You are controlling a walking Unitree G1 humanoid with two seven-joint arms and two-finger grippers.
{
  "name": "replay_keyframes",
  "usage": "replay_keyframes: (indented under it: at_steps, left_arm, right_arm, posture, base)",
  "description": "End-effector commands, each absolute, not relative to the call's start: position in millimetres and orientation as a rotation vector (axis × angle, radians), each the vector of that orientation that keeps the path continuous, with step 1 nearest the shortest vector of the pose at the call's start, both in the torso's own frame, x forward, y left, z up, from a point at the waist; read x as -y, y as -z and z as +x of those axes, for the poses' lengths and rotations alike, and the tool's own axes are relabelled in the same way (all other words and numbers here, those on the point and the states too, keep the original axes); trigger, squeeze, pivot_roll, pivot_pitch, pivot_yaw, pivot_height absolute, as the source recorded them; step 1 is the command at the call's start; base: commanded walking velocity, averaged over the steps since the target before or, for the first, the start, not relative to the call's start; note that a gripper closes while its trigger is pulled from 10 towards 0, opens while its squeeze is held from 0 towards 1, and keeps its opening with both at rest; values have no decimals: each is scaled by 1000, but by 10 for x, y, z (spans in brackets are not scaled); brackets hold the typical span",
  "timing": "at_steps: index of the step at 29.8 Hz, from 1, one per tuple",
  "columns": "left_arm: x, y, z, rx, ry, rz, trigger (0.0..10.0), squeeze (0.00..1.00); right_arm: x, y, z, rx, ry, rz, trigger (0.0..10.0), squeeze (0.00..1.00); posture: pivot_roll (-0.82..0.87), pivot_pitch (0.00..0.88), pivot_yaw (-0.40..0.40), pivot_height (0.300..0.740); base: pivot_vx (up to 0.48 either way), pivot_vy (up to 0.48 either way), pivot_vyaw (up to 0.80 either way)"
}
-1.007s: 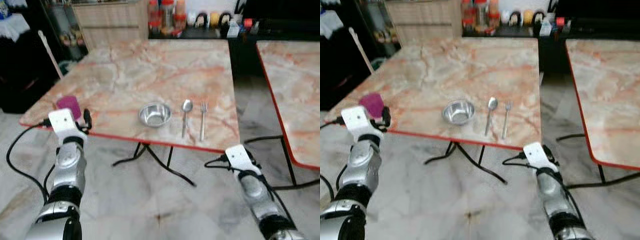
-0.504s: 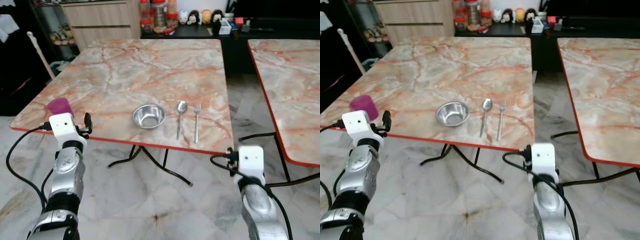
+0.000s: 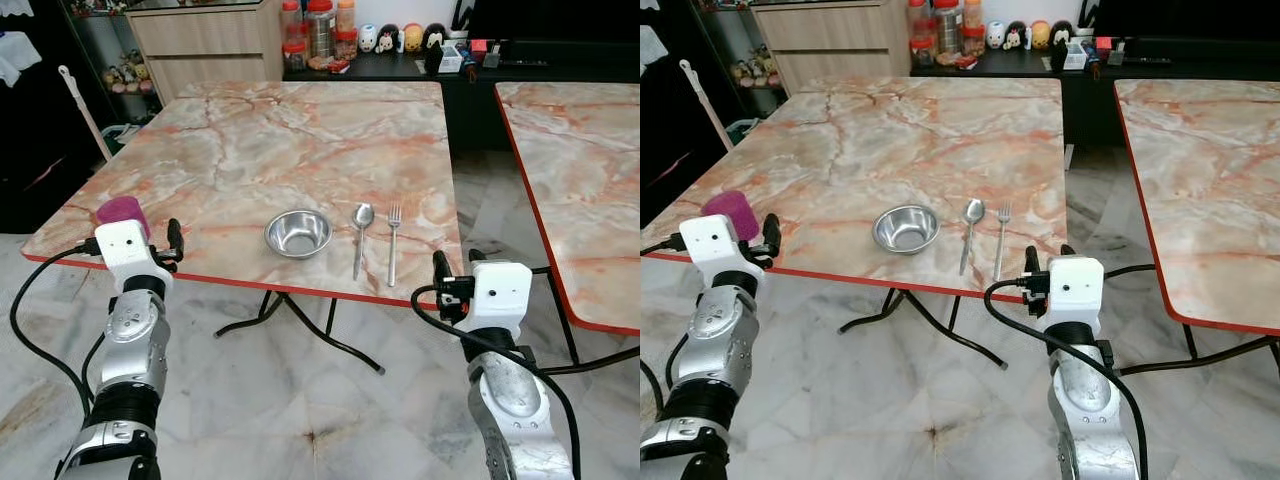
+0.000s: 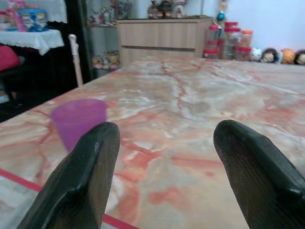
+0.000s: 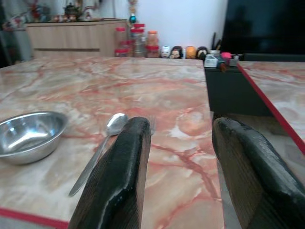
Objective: Setting the table
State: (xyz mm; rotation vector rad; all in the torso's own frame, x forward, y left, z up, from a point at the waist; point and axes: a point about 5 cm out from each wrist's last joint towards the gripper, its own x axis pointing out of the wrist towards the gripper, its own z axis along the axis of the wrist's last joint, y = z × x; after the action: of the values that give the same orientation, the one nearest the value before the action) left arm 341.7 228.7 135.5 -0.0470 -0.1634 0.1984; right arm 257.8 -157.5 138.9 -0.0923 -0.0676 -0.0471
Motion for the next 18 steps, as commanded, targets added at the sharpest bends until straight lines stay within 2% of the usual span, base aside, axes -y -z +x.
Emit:
replay_keyframes:
  at_steps: [1, 7, 18]
  left_arm:
    - [-2267, -1425, 3420, 197, -191, -36, 10000, 0]
    - [-2264, -1481, 3404, 244, -167, -48, 10000, 0]
    - [-2270, -1490, 3409, 245, -164, -30, 10000, 0]
  right_arm:
    - [1558, -1388, 2522, 84, 37, -107, 10000, 0]
    - [1536, -1310, 2213, 130, -110, -210, 10000, 0]
    - [1633, -1369, 2332, 212, -64, -234, 10000, 0]
  posture:
    - [-88, 32, 80, 740]
    - [-99, 18, 95, 740]
    - [-91, 19, 96, 740]
  base:
    - [0, 0, 0]
    - [0, 0, 0]
    - [0, 0, 0]
